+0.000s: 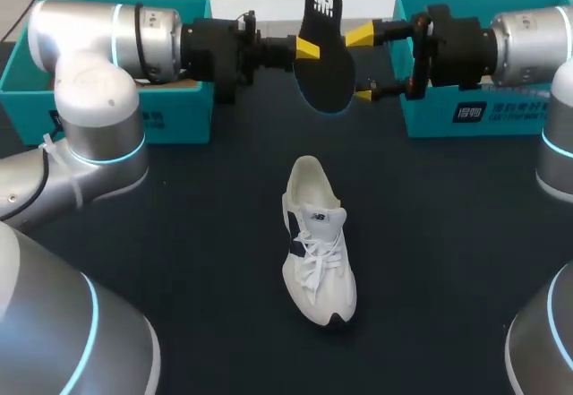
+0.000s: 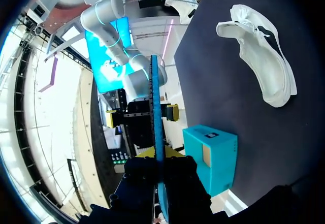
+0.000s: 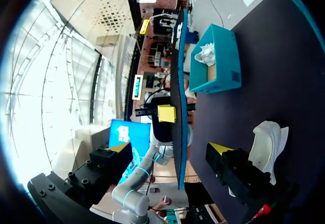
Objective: Take the shoe out of the shoebox, open the shoe tongue, remove and reinsert the insole, then place the shoe into the shoebox
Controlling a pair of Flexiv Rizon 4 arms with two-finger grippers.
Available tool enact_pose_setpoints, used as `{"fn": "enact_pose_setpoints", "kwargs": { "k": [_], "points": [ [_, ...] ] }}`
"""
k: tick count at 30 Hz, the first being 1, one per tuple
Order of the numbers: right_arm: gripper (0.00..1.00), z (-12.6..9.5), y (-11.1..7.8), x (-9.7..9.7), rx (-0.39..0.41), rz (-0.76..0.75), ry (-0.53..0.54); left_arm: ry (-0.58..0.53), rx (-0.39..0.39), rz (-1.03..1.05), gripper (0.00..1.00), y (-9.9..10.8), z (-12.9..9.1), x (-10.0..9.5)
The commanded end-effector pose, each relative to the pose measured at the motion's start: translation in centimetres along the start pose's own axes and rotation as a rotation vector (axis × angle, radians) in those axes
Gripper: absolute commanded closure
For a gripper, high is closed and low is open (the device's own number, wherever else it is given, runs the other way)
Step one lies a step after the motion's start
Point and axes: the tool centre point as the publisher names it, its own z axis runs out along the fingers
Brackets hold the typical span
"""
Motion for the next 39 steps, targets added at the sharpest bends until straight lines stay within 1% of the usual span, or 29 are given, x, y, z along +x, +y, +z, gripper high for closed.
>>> {"fn": "enact_pose_setpoints", "kwargs": {
  "k": [1,2,4,6,7,11,12,14,16,19,27,28,29,30,34,39],
  "points": [
    [0.22,0.8,0.5,-0.2,0.013,0.004,0.0,-0.007,-0.002,0.004,1.0,0.1,0.9,-0.1],
    [0.24,0.9,0.5,-0.2,0.015,0.004,0.0,-0.008,0.0,0.005,1.0,0.1,1.1,-0.2],
    [0.5,1.1,0.5,-0.3,0.02,0.007,0.0,-0.011,0.004,0.005,1.0,0.0,1.3,-0.2],
    [0.54,1.2,0.6,-0.4,0.021,0.011,0.0,-0.014,0.005,0.005,1.0,-0.2,1.4,-0.2],
    [0.58,1.2,0.6,-0.5,0.022,0.014,0.0,-0.019,0.004,0.003,1.0,-0.2,1.5,-0.2],
    [0.62,1.4,0.6,-0.5,0.032,0.019,0.003,-0.025,0.001,0.004,1.0,-0.3,1.6,-0.3],
    [0.64,1.4,0.6,-0.6,0.033,0.019,0.004,-0.026,-0.001,0.005,1.0,-0.3,1.6,-0.4],
    [0.78,1.4,0.6,-0.6,0.034,0.02,0.005,-0.027,-0.002,0.007,1.0,-0.3,1.6,-0.4],
    [0.82,1.5,0.6,-0.5,0.034,0.021,0.006,-0.029,-0.003,0.009,1.0,-0.3,1.6,-0.5],
    [1.0,1.5,0.6,-0.5,0.035,0.024,0.007,-0.035,-0.004,0.007,1.0,-0.3,1.6,-0.5],
    [1.0,1.6,0.5,-0.5,0.036,0.026,0.022,-0.056,-0.001,0.005,1.0,-0.3,1.5,-0.7],
    [1.0,1.5,0.5,-0.6,0.033,0.023,0.02,-0.059,0.002,0.005,0.8,-0.3,1.5,-0.8],
    [1.0,1.5,0.5,-0.7,0.03,0.02,0.023,-0.056,0.002,0.0,0.03,-0.3,1.4,-1.0],
    [1.0,1.5,0.5,-0.8,0.026,0.017,0.027,-0.057,0.0,0.001,0.0,-0.4,1.2,-1.2],
    [1.0,1.2,0.8,-1.1,-0.003,-0.011,0.037,-0.061,-0.02,-0.027,0.0,-0.8,-0.1,-1.7],
    [1.0,0.9,1.1,-1.2,-0.04,-0.087,0.047,-0.052,-0.035,-0.111,0.0,-1.8,-1.7,-1.4]
  ]
}}
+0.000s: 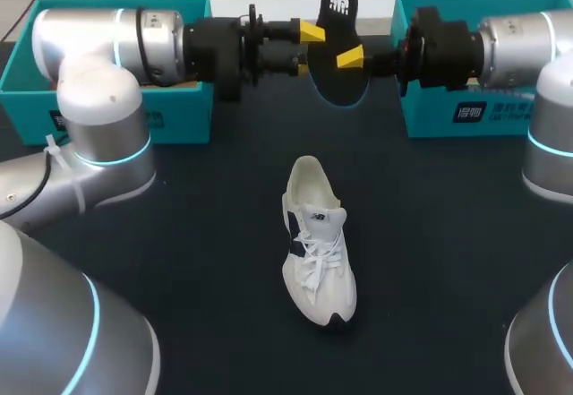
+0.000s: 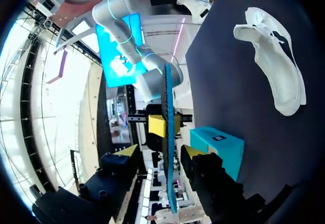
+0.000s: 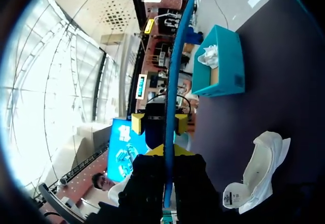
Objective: Take the shoe out of the shoebox, open the shoe tongue, remove and reinsert the insole, then place the shoe into the shoebox
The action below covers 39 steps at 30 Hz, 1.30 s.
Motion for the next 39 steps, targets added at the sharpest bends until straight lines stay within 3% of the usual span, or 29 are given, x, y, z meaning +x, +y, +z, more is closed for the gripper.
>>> {"fn": "enact_pose_setpoints", "kwargs": {
  "k": [1,9,11,30,37,39],
  "points": [
    [1.0,-0.1,-0.3,0.2,-0.032,-0.052,0.025,0.013,-0.025,-0.04,0.0,-1.8,-1.9,0.1],
    [1.0,-0.5,-0.6,0.9,-0.069,-0.19,0.108,-0.077,-0.128,-0.261,0.0,-2.6,-5.0,2.8],
    [1.0,-0.5,-0.7,1.0,-0.089,-0.201,0.075,-0.041,-0.126,-0.282,0.0,-2.6,-5.6,3.5],
    [1.0,-0.5,-0.6,0.9,-0.083,-0.164,0.101,-0.041,-0.126,-0.282,0.0,-2.6,-5.6,3.5],
    [1.0,-0.4,0.0,1.1,-0.118,-0.583,0.285,-0.15,-0.118,-0.666,0.0,-3.3,-6.1,2.8],
    [1.0,-0.6,0.0,0.8,-0.113,-0.676,0.296,-0.103,-0.13,-0.772,0.0,-3.8,-6.7,2.8]
  ]
}}
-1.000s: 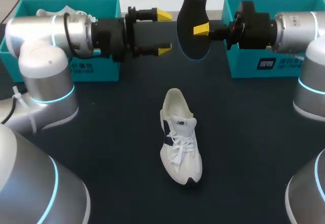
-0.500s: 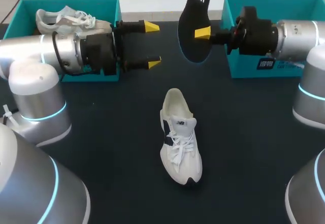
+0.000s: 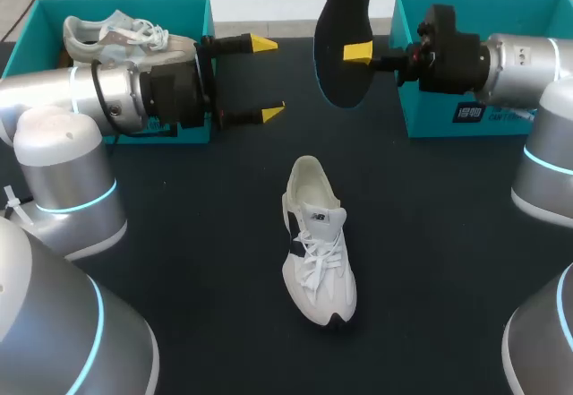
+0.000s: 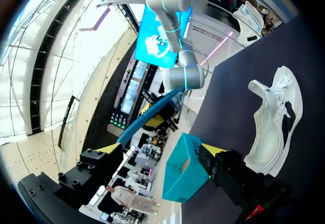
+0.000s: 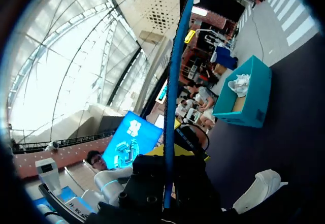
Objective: Take the shoe out of the shoebox, open the shoe tongue, remove and reinsert the insole, then place the shoe into the shoebox
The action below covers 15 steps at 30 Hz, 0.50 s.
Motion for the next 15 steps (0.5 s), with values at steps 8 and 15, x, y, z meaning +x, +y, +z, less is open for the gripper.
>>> {"fn": "enact_pose_setpoints", "kwargs": {
  "k": [8,15],
  "points": [
    [1.0,0.1,-0.5,-1.7,0.028,-0.454,0.109,0.191,-0.064,-0.542,0.0,-1.7,-2.6,0.9],
    [1.0,0.5,-1.0,-2.4,0.126,-0.507,0.008,0.357,-0.034,-0.622,0.0,-1.5,-3.5,1.3]
  ]
}}
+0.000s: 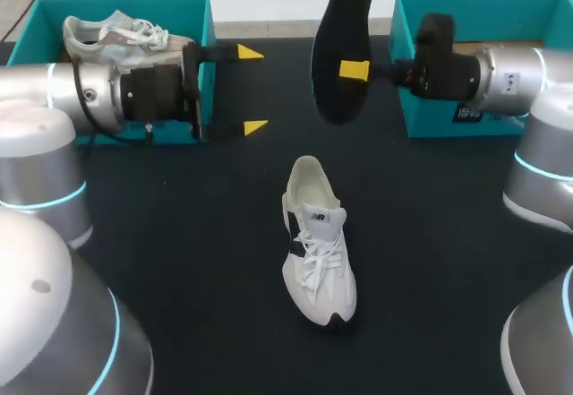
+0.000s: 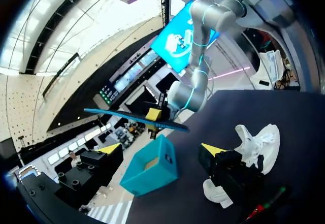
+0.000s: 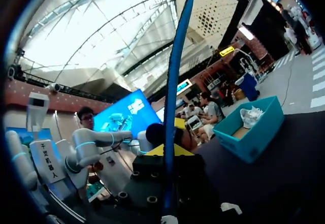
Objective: Take the shoe out of the shoebox, open the shoe tongue, remove and reinsert the insole, then place the shoe into the shoebox
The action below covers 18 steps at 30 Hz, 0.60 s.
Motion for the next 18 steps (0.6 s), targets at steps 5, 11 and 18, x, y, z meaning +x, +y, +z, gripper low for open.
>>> {"fn": "enact_pose_setpoints", "kwargs": {
  "k": [5,11,18],
  "points": [
    [1.0,-0.1,0.0,-0.3,0.145,-0.059,-0.051,0.36,-0.049,-0.222,0.0,0.4,-1.3,0.7],
    [1.0,0.0,-1.0,-0.1,0.236,-0.07,-0.047,0.396,-0.052,-0.251,0.0,0.6,-1.8,1.2],
    [1.0,0.4,-3.1,0.1,0.381,-0.066,-0.076,0.438,-0.04,-0.274,0.0,1.0,-2.3,1.4]
  ]
}}
